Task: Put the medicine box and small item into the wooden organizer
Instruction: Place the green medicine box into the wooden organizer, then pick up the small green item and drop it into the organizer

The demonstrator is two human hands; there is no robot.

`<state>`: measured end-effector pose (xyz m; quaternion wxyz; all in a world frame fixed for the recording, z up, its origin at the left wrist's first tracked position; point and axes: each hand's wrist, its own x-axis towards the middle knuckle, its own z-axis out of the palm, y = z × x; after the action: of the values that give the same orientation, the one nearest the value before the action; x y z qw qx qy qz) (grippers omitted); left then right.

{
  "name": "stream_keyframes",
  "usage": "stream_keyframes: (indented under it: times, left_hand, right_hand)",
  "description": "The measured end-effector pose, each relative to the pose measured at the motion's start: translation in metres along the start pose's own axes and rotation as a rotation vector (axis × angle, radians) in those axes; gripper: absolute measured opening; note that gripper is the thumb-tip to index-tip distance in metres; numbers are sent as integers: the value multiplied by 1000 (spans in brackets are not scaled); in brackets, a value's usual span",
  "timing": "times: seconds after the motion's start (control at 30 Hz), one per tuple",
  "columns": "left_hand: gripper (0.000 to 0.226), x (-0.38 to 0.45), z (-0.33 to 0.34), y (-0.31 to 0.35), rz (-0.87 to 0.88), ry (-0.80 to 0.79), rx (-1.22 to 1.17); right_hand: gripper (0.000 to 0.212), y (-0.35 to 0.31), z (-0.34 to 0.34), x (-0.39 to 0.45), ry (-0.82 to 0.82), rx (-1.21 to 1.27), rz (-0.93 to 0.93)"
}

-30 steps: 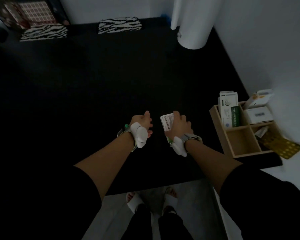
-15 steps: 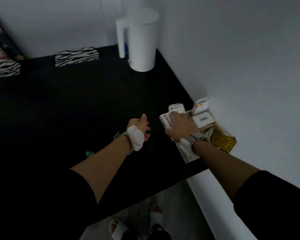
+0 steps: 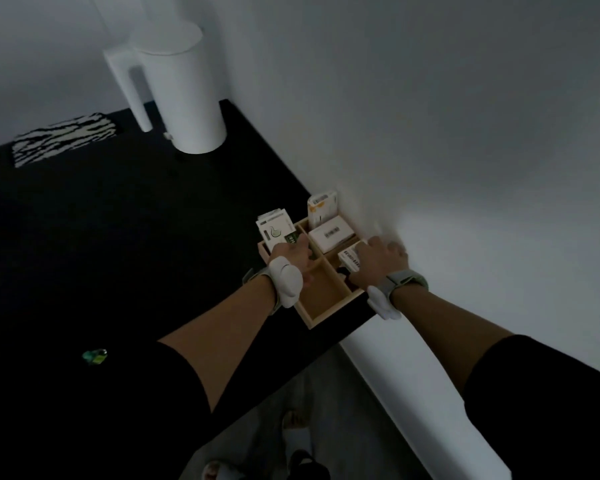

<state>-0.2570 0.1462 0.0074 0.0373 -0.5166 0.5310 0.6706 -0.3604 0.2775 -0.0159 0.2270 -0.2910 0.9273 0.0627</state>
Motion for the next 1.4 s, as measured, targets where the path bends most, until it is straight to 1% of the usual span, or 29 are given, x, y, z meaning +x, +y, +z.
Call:
stream_keyframes:
  times: [0.13, 0.23, 0.33, 0.4, 0.5, 0.53, 0.6, 0.67, 0.77, 1.0, 1.03, 1.13, 1.27, 1.4]
  left_hand:
    - [43, 6, 1, -3, -11, 15, 18]
    - [45, 6, -6, -3, -32, 19, 15]
    - [46, 0, -24, 0, -49, -8, -8]
    - [49, -3, -35, 1, -55, 5, -2]
    - [45, -9, -65, 2, -23, 52, -44]
    - [45, -12, -86, 2, -8, 78, -56]
    - [49, -16, -108, 3, 10, 93, -65]
    - [53, -24, -138, 2, 19, 144, -85]
    - [52, -42, -185, -2, 42, 239, -136]
    - [50, -74, -295, -45, -9, 407, -275]
    - [50, -74, -299, -48, -14, 416, -276]
    - [48, -81, -331, -75, -50, 477, -318]
    - [48, -84, -356, -104, -103, 502, -340]
    - [49, -75, -371, -129, -141, 508, -341]
  right_hand:
    - [59, -5, 7, 7, -10, 40, -54]
    - [54, -8, 11, 9, -22, 59, -98]
    - [55, -14, 6, 9, -15, 68, -126]
    - [49, -20, -2, 9, 10, 82, -135]
    - [42, -46, -20, 10, 46, 70, -169]
    - [40, -65, -28, 11, 77, 76, -215]
    - [35, -86, -36, 10, 108, 116, -279]
    - [35, -118, -43, 4, 97, 139, -349]
    - [37, -172, -49, -9, 98, 151, -450]
    - [31, -286, -33, -42, -6, 148, -614]
    - [31, -289, -32, -44, -23, 158, -621]
    - [32, -325, -11, -54, -125, 119, -696]
    - [31, -359, 17, -64, -264, 105, -761]
    - [33, -382, 45, -66, -348, 93, -783]
